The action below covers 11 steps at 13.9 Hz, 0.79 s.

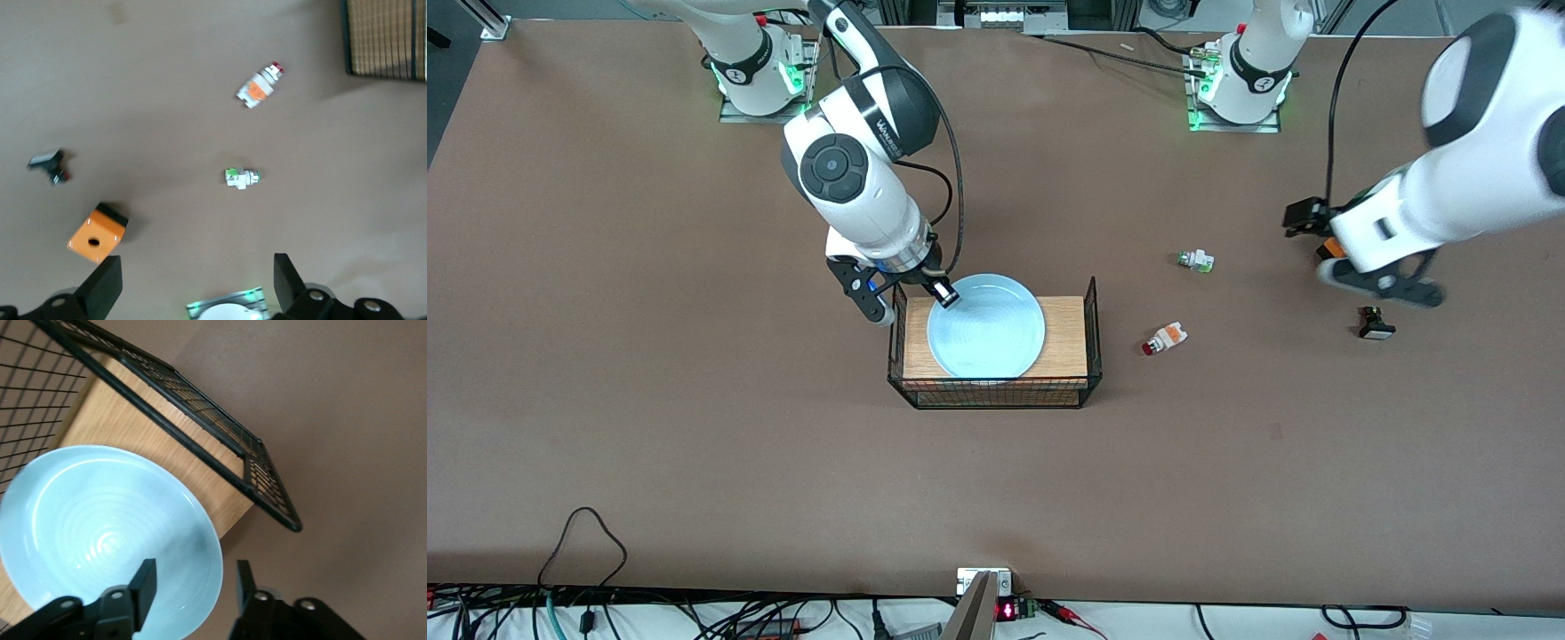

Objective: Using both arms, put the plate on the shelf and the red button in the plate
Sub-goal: 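Lower the plate onto the tray while the left gripper reaches the button, then grasp the red button with the left gripper while the right gripper withdraws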

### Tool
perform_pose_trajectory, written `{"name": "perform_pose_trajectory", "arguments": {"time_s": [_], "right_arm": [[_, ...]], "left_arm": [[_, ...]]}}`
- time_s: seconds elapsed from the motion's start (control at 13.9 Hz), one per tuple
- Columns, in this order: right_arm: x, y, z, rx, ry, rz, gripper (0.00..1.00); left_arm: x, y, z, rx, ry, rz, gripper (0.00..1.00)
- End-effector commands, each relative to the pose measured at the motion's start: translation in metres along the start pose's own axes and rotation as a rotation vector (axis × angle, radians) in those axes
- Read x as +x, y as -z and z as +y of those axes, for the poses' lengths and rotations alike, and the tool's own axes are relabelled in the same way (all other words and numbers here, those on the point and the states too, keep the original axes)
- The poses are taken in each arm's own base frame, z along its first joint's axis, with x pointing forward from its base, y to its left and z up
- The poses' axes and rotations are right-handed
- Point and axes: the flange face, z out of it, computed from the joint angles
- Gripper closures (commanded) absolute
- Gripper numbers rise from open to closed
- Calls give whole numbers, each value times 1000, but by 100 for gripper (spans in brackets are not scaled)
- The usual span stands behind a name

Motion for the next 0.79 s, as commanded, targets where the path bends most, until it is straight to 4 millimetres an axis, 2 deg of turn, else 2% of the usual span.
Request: {"name": "perform_pose_trajectory", "arguments": {"time_s": [0.0, 0.14, 0.36, 0.5, 0.72], "right_arm": [[-2, 42, 2, 27, 16, 21, 0], [1, 83, 9, 48, 25, 30, 0], [30, 118, 28, -14, 190, 74, 0], [65, 139, 44, -67, 351, 109, 0], [130, 157, 68, -125, 494, 123, 0]], "left_arm": [[44, -46, 11, -23, -234, -39, 0], [71, -86, 9, -13, -385, 15, 0], [104, -151, 16, 31, -594, 121, 0], [108, -197, 54, 124, -694, 182, 0], [109, -241, 65, 172, -756, 212, 0]]}}
